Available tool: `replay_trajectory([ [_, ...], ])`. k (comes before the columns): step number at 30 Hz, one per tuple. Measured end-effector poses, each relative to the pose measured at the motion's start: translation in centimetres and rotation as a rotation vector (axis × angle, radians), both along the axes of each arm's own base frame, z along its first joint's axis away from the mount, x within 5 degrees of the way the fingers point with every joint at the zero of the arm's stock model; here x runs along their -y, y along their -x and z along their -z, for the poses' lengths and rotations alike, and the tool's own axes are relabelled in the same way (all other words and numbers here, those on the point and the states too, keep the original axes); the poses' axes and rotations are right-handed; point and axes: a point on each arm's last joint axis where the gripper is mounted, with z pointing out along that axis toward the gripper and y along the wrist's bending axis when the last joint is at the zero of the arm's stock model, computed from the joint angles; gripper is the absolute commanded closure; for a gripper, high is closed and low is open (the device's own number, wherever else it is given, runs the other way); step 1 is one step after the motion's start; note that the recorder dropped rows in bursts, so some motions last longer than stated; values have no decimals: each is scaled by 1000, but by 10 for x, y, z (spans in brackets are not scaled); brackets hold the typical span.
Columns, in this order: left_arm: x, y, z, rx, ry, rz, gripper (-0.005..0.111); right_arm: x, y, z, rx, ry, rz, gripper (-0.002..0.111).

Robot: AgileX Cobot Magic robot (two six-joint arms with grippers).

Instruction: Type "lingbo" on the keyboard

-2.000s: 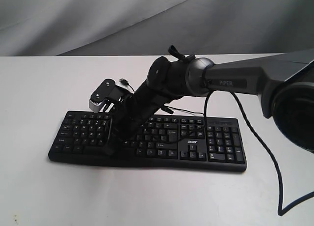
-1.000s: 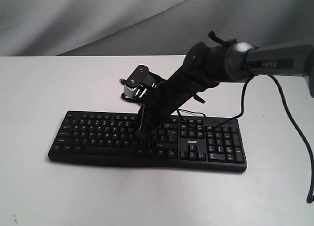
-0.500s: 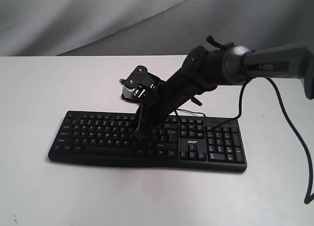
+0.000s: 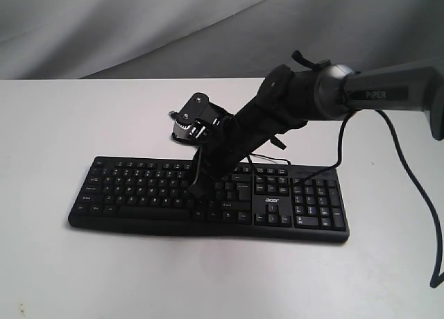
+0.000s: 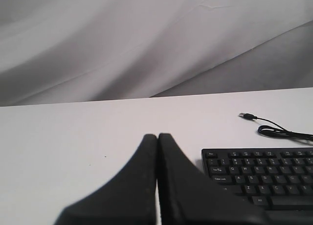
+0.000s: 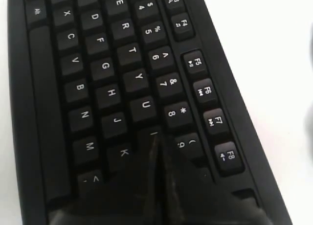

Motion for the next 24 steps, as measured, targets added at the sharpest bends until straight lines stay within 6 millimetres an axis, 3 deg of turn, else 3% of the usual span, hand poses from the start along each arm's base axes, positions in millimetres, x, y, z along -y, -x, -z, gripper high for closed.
replay_trajectory([
  [6, 0, 0, 0, 0, 0, 0, 106, 0, 0, 10, -21, 11, 2, 108],
  [13, 0, 0, 0, 0, 0, 0, 106, 2, 0, 3, -12, 10, -3, 108],
  [19, 0, 0, 0, 0, 0, 0, 106, 5, 4, -34, 38, 0, -31, 108],
  [24, 0, 0, 0, 0, 0, 0, 106, 16, 7, -82, 132, -9, -15, 108],
])
